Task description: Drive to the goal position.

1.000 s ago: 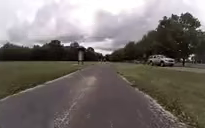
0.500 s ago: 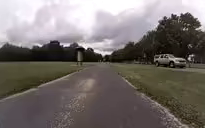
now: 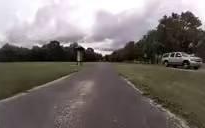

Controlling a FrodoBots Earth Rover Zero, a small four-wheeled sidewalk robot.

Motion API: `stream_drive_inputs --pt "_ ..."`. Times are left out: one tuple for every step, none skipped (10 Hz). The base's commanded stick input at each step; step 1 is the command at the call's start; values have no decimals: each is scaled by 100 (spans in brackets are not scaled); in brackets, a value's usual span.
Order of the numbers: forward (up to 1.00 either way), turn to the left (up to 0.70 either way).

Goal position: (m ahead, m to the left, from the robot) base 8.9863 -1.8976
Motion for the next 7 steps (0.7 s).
stream_drive_inputs --pt "70 0" --pt "70 0" --pt "70 0" --pt "70 0" --pt "70 0" --pt "70 0" --pt "70 0"
